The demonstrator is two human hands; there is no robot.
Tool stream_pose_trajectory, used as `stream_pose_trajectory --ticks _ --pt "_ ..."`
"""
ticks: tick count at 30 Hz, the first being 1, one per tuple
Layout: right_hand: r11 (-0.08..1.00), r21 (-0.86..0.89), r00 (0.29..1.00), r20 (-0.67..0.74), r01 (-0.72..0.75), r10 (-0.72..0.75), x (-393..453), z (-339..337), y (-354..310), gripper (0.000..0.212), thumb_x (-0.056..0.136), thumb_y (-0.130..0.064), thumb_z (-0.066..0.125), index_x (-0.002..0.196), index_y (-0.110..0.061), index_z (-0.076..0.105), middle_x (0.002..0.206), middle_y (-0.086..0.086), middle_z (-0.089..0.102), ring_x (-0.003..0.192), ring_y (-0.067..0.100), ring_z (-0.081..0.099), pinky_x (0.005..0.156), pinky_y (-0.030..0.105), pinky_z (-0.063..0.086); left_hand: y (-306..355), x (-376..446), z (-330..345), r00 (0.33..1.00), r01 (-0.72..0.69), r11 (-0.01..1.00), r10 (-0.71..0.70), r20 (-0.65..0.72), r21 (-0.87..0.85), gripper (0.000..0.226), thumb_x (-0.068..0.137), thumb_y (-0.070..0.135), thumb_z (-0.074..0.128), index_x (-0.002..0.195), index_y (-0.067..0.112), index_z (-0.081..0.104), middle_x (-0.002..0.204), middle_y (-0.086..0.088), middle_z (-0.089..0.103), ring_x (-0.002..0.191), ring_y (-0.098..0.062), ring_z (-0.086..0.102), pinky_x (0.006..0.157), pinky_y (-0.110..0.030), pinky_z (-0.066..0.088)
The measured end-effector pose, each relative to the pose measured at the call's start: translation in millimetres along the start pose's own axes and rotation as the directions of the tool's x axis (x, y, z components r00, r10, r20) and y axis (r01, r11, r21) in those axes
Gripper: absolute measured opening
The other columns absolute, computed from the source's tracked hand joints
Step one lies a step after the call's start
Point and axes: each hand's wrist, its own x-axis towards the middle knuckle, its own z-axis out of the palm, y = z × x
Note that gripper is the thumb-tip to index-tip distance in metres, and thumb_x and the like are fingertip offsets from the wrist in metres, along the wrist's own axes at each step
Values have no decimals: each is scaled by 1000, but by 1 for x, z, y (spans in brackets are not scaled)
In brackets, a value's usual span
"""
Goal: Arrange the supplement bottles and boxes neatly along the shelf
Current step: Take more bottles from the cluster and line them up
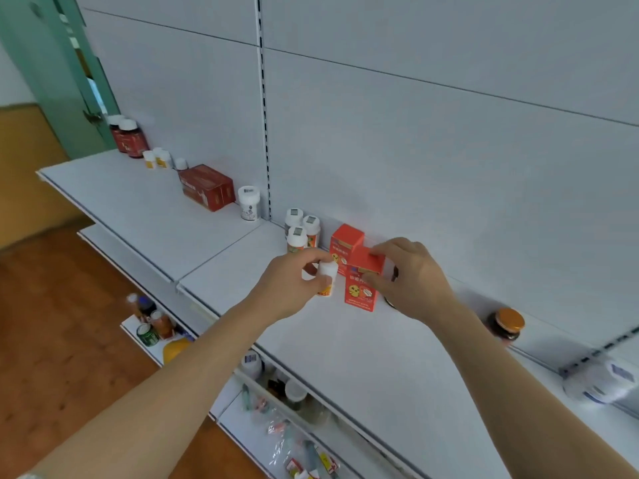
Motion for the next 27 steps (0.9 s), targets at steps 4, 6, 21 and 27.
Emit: stream_pose_trajectory --ticks 4,6,21,27 --pt "989 -40 990 19 -141 142 19 16 3 47 81 -32 77 124 -22 62 117 -1 52 90 22 61 80 32 50 -19 30 -10 997 -48 999 50 53 -23 29 87 22 71 112 35 66 99 16 63 82 9 56 69 -9 40" --pt "972 -92 975 25 -217 220 24 22 1 48 82 -31 74 127 -23 59 120 0 51 91 23 62 81 34 52 -28 43 -14 990 -85 996 87 114 -24 29 87 22 70 113 34 65 95 21 61 79 10 56 67 -8 38" --pt "805 -330 860 -42 -493 509 44 63 -10 40 88 -18 65 126 -11 55 135 10 45 104 36 60 80 39 50 -52 103 -23 911 -267 962 269 313 -50 30 88 21 66 117 31 63 97 30 58 94 4 54 79 -18 43" --pt "796 -388 878 -84 -464 472 45 81 -3 37 83 -12 66 117 -9 53 126 11 43 80 38 62 64 47 55 -46 113 -18 907 -291 956 288 308 -38 30 89 19 66 117 27 63 100 23 59 92 0 54 79 -15 44"
